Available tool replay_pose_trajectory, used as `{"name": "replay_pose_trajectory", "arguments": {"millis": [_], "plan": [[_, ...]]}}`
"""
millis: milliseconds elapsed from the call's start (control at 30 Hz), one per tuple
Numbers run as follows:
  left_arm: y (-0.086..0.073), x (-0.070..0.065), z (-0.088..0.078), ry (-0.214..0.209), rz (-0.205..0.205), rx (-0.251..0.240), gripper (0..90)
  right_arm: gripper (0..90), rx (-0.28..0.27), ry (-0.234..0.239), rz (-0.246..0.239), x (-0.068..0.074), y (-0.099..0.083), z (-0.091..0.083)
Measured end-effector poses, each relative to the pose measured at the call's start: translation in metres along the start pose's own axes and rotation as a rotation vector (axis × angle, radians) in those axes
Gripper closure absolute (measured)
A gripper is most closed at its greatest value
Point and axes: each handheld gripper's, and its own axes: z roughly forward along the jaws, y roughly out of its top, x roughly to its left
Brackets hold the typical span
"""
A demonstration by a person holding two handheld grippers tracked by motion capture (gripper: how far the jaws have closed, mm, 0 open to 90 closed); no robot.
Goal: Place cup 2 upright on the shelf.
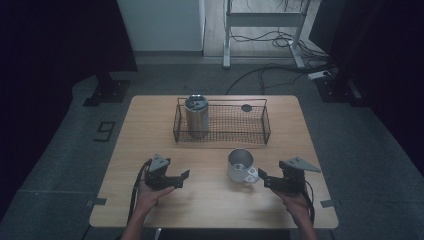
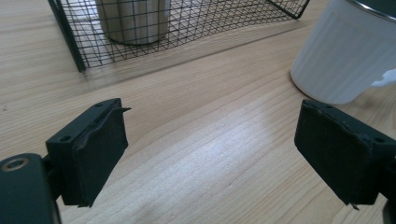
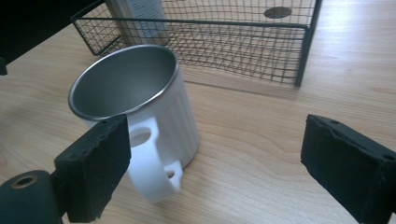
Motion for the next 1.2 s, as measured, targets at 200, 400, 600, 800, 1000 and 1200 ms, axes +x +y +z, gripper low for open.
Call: {"name": "replay_pose_trajectory", "arguments": {"millis": [200,400,600,800,1000,1200], "plan": [[-0.005,0.001,0.002,-0.004,-0.013,0.009,9.4,8.2,-0.004,0.027,-0.010,0.009,0.003,0.005],[-0.009,0.001,-0.003,0.021,-0.019,-0.012,9.5,8.2,-0.004,0.051,-0.040,0.019,0.008,0.011],[-0.014,0.003,-0.008,0.037,-0.031,-0.006,9.4,8.2,0.009,0.075,-0.068,0.029,0.011,0.022],[-0.019,0.004,-0.009,0.045,-0.040,0.002,9.5,7.3,0.029,0.092,-0.092,0.036,0.015,0.035],[-0.022,0.000,-0.007,0.047,-0.032,0.012,9.4,1.5,0.032,0.112,-0.118,0.043,0.015,0.043],[-0.025,-0.004,-0.004,0.038,-0.023,0.026,9.4,0.0,0.046,0.103,-0.141,0.048,0.017,0.051]]}}
